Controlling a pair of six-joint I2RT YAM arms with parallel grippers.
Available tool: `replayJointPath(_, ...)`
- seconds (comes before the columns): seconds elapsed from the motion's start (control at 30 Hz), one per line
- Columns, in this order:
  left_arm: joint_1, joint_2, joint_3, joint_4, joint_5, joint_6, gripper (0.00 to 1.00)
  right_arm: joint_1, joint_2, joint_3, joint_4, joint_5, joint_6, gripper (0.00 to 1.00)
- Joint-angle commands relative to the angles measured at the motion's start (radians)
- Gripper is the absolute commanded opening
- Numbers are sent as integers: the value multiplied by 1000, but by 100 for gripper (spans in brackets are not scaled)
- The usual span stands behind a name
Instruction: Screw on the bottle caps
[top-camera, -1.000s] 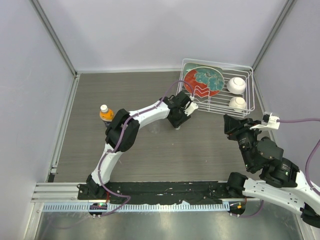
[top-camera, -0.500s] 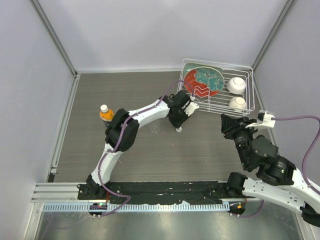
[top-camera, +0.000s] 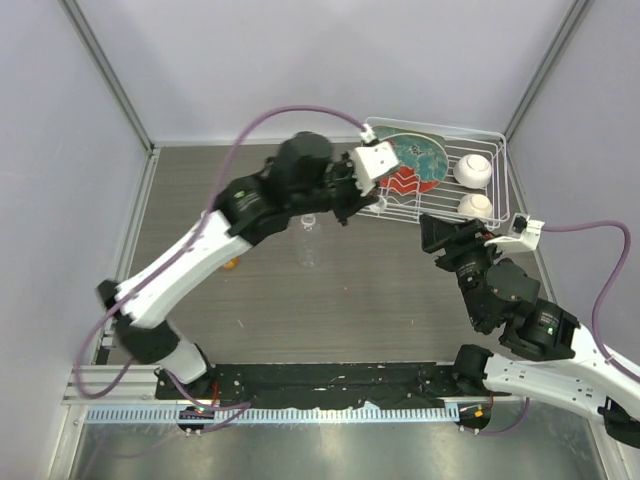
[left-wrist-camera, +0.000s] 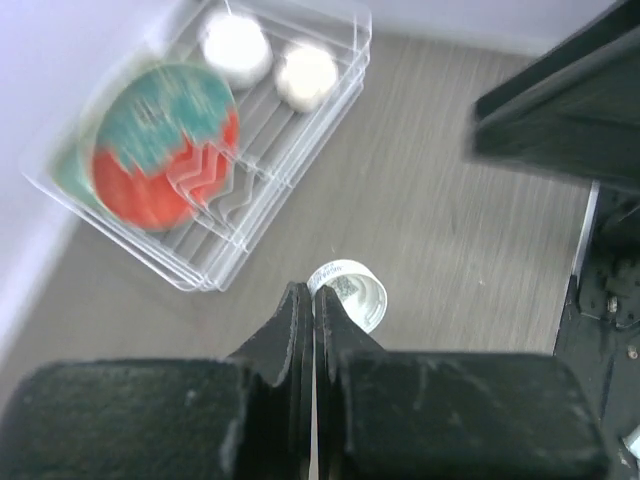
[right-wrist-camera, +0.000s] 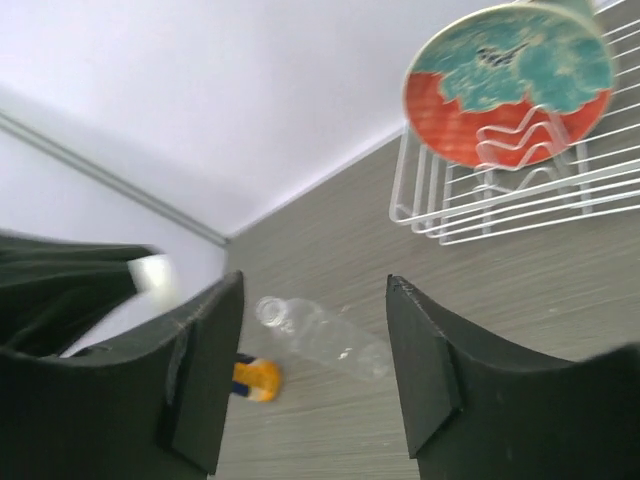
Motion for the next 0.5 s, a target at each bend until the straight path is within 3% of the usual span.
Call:
replayJointPath(0.0, -19, -232, -184, 169, -42, 148, 0, 1, 65, 11, 213, -112, 144, 72)
replayJointPath(0.03, -22, -274, -232, 211, -39, 194, 0, -1, 79, 8, 249, -164, 159, 84)
replayJointPath(0.1, -27, -401, -388, 355, -32, 236, 0, 1, 121, -16, 393, -221, 210, 96)
replayJointPath(0.17, -33, -476, -517, 479, -31, 299, 0, -1, 143, -53, 516, -311, 254, 97)
replayJointPath(0.2, -45, -533, -555, 516, -35, 314, 0, -4, 151, -103, 659, -341, 305, 97)
replayJointPath(0.3, -59, -605, -652, 625, -80, 362, 0, -28, 217, -153, 821, -448, 429, 98)
replayJointPath(0.47, -59, -630, -700, 687, -124, 399, 0, -48, 347, -151, 944, -594, 606, 99)
